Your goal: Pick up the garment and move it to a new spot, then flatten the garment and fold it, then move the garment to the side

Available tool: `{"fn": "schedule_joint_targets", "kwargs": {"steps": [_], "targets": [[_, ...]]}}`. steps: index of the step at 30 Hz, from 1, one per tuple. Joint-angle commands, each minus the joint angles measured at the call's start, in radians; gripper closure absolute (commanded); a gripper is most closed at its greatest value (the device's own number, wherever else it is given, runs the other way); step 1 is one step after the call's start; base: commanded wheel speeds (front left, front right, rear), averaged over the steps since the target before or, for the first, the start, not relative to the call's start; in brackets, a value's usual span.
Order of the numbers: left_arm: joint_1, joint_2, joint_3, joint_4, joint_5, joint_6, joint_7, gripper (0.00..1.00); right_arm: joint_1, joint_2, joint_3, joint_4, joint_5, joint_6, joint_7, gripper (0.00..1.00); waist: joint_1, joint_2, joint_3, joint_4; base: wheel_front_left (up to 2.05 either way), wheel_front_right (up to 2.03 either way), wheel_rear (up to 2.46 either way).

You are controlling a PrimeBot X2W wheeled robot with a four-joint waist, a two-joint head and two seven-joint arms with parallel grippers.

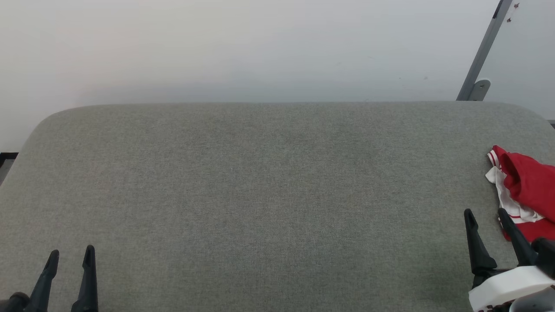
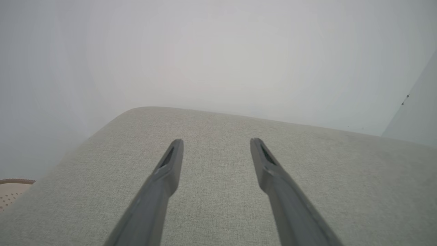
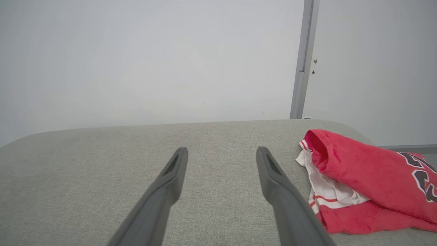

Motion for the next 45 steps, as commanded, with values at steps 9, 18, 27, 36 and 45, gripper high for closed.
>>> {"fn": "schedule_joint_targets", "kwargs": {"steps": [9, 18, 27, 36, 45], "targets": [[0.007, -0.001, -0.010, 0.004, -0.003, -0.003, -0.005, 0.00, 0.029, 0.017, -0.008, -0.039, -0.006, -0.001, 0.020, 0.00, 0.0000, 0.0000, -0.002, 0.001, 0.00, 0.00, 0.00], [-0.001, -0.034, -0.021, 0.030, -0.019, 0.000, 0.007, 1.00, 0.035, 0.037, -0.007, -0.008, 0.011, 0.000, 0.026, 1.00, 0.0000, 0.0000, -0.001, 0.000, 0.00, 0.00, 0.00], [-0.039, -0.063, -0.015, 0.044, -0.159, 0.000, 0.052, 1.00, 0.013, 0.054, -0.014, 0.000, 0.168, 0.000, 0.060, 1.00, 0.0000, 0.0000, 0.002, -0.004, 0.00, 0.00, 0.00], [-0.073, -0.089, -0.010, 0.058, -0.283, -0.001, 0.093, 1.00, -0.005, 0.069, -0.019, 0.006, 0.308, 0.000, 0.086, 1.00, 0.0000, 0.0000, 0.005, -0.009, 0.00, 0.00, 0.00], [-0.104, -0.113, -0.005, 0.069, -0.396, -0.001, 0.129, 1.00, -0.022, 0.082, -0.023, 0.012, 0.435, 0.000, 0.111, 1.00, 0.0000, 0.0000, 0.008, -0.013, 0.00, 0.00, 0.00]]}}
